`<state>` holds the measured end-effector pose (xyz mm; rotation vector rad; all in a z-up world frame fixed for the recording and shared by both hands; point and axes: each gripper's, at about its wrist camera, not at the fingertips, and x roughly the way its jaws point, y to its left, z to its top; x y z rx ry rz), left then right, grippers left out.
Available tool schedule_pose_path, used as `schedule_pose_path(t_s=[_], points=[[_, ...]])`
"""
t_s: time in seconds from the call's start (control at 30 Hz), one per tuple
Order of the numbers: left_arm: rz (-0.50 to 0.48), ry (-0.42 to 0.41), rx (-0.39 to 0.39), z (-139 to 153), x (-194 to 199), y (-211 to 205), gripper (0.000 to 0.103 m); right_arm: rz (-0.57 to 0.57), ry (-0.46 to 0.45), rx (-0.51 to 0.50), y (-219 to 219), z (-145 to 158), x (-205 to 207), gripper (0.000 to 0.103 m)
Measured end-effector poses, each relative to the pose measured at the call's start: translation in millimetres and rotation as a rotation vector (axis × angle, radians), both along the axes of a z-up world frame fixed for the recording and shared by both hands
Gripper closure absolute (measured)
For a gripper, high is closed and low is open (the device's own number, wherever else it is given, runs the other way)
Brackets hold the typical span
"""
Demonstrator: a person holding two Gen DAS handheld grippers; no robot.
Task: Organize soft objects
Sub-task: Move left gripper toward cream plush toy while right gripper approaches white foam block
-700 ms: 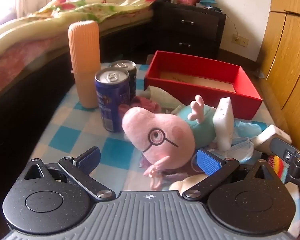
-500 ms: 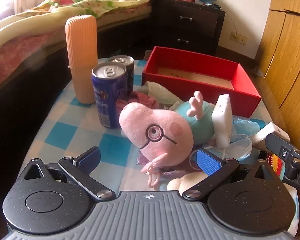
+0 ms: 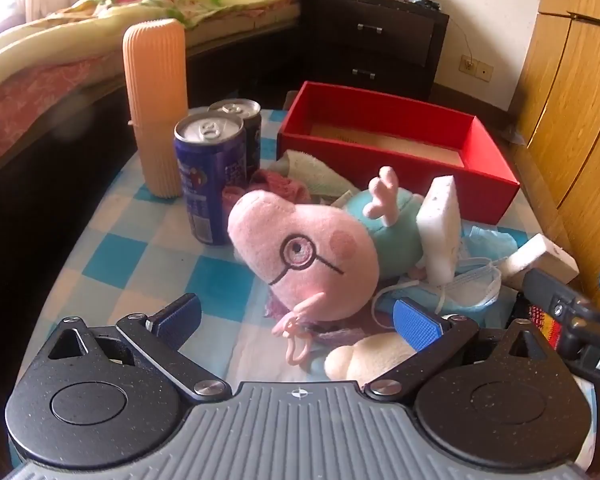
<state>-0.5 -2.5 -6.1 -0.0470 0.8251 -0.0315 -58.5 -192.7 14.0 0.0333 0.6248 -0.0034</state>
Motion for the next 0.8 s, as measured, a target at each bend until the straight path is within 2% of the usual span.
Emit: schedule_pose_path(t_s=[0.1, 0.27, 0.8], points=[[-0.004, -0.007, -0.004, 3, -1, -1, 0.005, -0.021, -0.012, -0.017, -2, 2, -4, 0.018], [0.004, -0.005, -0.004, 3, -2, -1, 0.005, -0.069, -0.009, 0.014, -10, 5, -7, 0.018], [-0.003, 0.008, 0.011, -5, 1, -7, 0.005, -0.026, 0.01, -0.001, 0, 0, -3, 0.018]])
